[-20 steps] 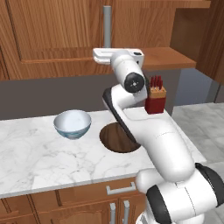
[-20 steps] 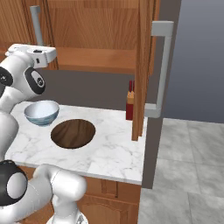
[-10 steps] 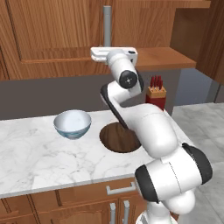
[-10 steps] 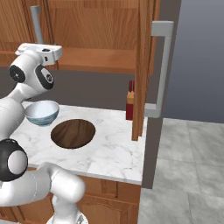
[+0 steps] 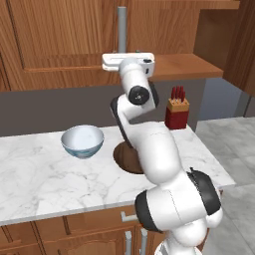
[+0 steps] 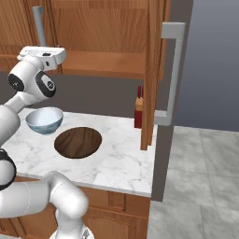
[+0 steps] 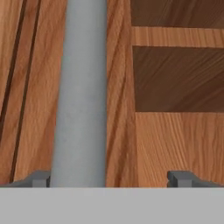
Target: Open the cabinet. Pick the bowls from the counter and place them in the cabinet. Then close the cabinet.
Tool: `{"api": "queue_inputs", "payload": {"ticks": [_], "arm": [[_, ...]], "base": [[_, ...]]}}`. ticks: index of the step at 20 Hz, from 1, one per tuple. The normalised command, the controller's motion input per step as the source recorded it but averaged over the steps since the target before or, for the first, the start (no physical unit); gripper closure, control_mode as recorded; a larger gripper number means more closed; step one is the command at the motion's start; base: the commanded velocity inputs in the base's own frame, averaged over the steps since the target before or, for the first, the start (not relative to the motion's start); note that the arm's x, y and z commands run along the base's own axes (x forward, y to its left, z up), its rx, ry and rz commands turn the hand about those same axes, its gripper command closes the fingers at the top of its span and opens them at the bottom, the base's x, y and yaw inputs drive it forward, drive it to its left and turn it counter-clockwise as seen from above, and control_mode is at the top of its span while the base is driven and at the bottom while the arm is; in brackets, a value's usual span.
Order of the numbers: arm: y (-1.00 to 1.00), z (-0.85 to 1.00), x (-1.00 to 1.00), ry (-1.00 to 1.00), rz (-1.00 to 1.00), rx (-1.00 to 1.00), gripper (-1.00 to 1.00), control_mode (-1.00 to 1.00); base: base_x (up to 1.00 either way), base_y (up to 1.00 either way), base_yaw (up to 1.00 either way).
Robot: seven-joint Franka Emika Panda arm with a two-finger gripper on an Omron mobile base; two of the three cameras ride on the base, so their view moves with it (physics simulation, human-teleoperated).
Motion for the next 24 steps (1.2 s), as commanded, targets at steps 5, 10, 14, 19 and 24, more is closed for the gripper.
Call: {"api": "queue_inputs", "payload": {"ticks": [5, 10, 14, 19, 24], "arm": [[0.33, 0.00, 0.53, -0.02, -0.14, 0.00, -1.00, -1.00], [0.05, 0.00, 0.82, 0.00, -0.02, 0.00, -1.00, -1.00], [0.18, 0.00, 0.66, 0.01, 0.00, 0.00, -1.00, -1.00], [0.59, 0.00, 0.31, 0.09, 0.02, -0.12, 1.00, -1.00], [0.74, 0.00, 0.44, 0.12, 0.00, -0.18, 1.00, -1.00]], "base": [[0.00, 0.00, 0.00], [0.00, 0.00, 0.00], [0.00, 0.00, 0.00], [0.00, 0.00, 0.00], [0.00, 0.00, 0.00]]}}
